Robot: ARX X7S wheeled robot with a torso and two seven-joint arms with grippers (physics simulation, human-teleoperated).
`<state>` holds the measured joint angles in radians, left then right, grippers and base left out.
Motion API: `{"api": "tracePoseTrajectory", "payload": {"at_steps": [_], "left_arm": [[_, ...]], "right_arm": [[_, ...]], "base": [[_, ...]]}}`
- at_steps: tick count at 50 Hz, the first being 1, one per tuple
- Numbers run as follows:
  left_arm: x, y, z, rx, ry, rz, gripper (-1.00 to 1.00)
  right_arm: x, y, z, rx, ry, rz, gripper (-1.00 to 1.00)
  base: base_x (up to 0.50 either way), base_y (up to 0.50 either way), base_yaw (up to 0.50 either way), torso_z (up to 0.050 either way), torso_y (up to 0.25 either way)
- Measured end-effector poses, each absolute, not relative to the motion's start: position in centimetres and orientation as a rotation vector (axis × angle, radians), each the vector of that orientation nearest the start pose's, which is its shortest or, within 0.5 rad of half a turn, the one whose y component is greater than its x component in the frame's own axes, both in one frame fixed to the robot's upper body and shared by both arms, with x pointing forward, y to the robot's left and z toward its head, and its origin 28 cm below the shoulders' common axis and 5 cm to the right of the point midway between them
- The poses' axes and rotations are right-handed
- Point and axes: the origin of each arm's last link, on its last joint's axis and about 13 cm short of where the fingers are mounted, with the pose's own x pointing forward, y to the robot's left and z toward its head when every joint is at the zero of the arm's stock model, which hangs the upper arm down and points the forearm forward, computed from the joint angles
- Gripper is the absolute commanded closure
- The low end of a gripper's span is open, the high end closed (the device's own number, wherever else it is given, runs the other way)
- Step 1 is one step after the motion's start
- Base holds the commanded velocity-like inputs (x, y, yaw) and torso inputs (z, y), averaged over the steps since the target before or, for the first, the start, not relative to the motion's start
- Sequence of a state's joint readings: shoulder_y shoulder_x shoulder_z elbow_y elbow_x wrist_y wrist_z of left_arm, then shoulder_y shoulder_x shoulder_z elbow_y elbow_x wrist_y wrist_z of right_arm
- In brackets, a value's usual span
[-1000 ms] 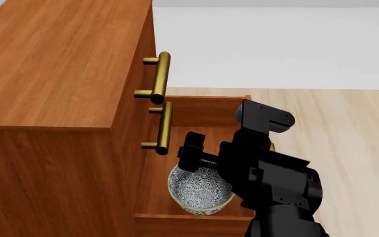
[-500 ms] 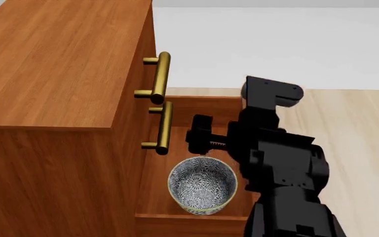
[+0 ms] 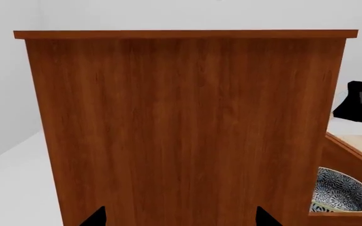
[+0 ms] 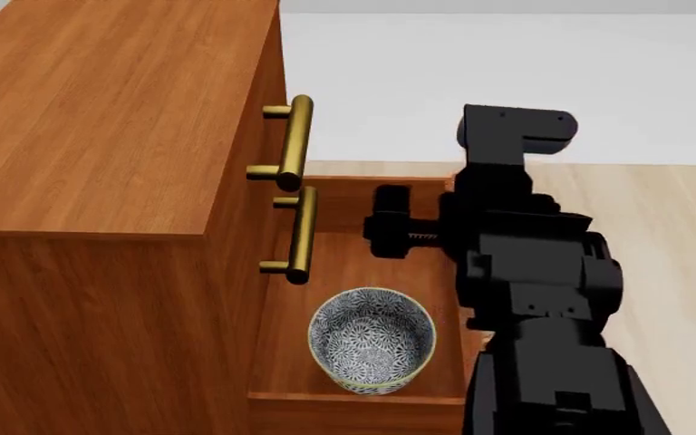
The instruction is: Put the bowl in the bottom drawer of the cabinet.
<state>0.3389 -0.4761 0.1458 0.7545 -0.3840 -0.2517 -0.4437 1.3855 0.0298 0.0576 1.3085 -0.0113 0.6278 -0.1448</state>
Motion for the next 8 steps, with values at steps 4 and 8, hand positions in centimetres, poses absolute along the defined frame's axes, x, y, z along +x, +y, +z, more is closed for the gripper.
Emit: {"api": "tracePoseTrajectory", "payload": {"at_steps": [4,8], "left_arm": [[12.41,22.77,9.66,0.004,-0.047,0.009,-1.0],[12.42,22.75,9.67,0.006,-0.048,0.008,-1.0]], "right_arm": [[41.66,-11.11,18.3,0.069,0.536,0.108,-1.0],[41.74,-11.32,18.58,0.05,0.526,0.103,-1.0]], "base": [[0.0,0.0,0.0,0.0,0.0],[0.0,0.0,0.0,0.0,0.0]]}}
